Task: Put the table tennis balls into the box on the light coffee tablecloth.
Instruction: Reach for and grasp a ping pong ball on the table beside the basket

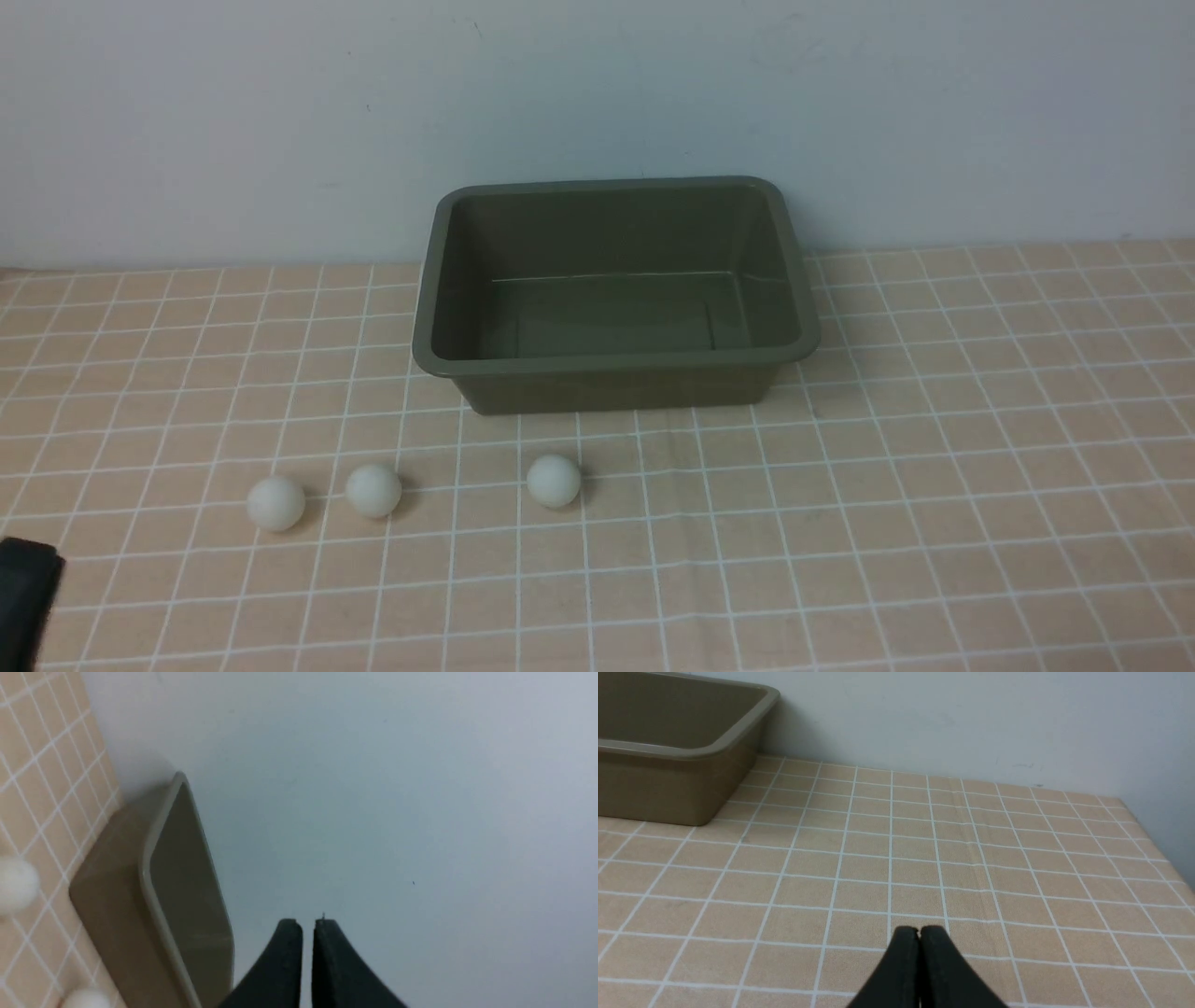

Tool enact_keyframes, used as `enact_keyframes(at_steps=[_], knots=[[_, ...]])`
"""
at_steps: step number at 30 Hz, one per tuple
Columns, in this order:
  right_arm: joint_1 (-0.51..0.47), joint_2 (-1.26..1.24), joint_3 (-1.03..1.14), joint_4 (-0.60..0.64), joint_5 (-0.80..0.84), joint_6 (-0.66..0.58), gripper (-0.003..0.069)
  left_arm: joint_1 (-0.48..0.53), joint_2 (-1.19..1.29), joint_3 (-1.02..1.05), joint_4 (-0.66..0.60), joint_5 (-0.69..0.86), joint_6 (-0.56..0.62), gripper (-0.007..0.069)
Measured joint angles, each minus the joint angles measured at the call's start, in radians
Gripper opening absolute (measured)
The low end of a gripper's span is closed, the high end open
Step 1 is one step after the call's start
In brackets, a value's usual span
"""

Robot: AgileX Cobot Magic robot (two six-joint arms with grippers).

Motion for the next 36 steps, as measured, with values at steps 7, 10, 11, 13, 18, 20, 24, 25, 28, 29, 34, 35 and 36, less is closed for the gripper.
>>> enact_keyframes(at_steps=[7, 10, 11, 13, 18, 20, 24, 25, 28, 29, 34, 35, 36], knots=[[0.000, 0.000, 0.000, 0.000, 0.000, 0.000, -0.0018, 0.000, 0.053, -0.288, -0.017, 0.023, 0.792, -0.0014], [0.000, 0.000, 0.000, 0.000, 0.000, 0.000, -0.0018, 0.000, 0.175, -0.373, -0.017, 0.070, 1.012, -0.0014], [0.000, 0.000, 0.000, 0.000, 0.000, 0.000, -0.0018, 0.000, 0.213, -0.387, -0.017, 0.077, 1.040, -0.0014], [0.000, 0.000, 0.000, 0.000, 0.000, 0.000, -0.0018, 0.000, 0.305, -0.411, -0.016, 0.083, 1.075, -0.0014], [0.000, 0.000, 0.000, 0.000, 0.000, 0.000, -0.0018, 0.000, 0.576, -0.462, 0.107, 0.113, 1.087, -0.0014], [0.000, 0.000, 0.000, 0.000, 0.000, 0.000, -0.0018, 0.000, 0.659, -0.474, 0.154, 0.138, 1.063, -0.0014], [0.000, 0.000, 0.000, 0.000, 0.000, 0.000, -0.0018, 0.000, 0.845, -0.506, 0.296, 0.239, 0.908, -0.0014], [0.000, 0.000, 0.000, 0.000, 0.000, 0.000, -0.0018, 0.000, 0.887, -0.516, 0.341, 0.270, 0.857, -0.0014], [0.000, 0.000, 0.000, 0.000, 0.001, 0.000, -0.0018, 0.000, 1.006, -0.550, 0.514, 0.356, 0.683, -0.0014], [0.000, 0.000, 0.000, 0.000, 0.001, 0.000, -0.0018, 0.000, 1.035, -0.561, 0.575, 0.379, 0.632, -0.0014], [0.000, 0.000, -0.001, 0.000, 0.001, 0.000, -0.0018, 0.000, 1.171, -0.643, 1.042, 0.538, 0.209, -0.0014], [0.000, 0.000, -0.001, 0.000, 0.001, 0.000, -0.0018, 0.000, 1.187, -0.660, 1.101, 0.557, 0.124, -0.0014], [0.000, 0.000, -0.001, 0.000, 0.001, 0.000, -0.0018, 0.000, 1.198, -0.674, 1.159, 0.575, 0.061, -0.0014]])
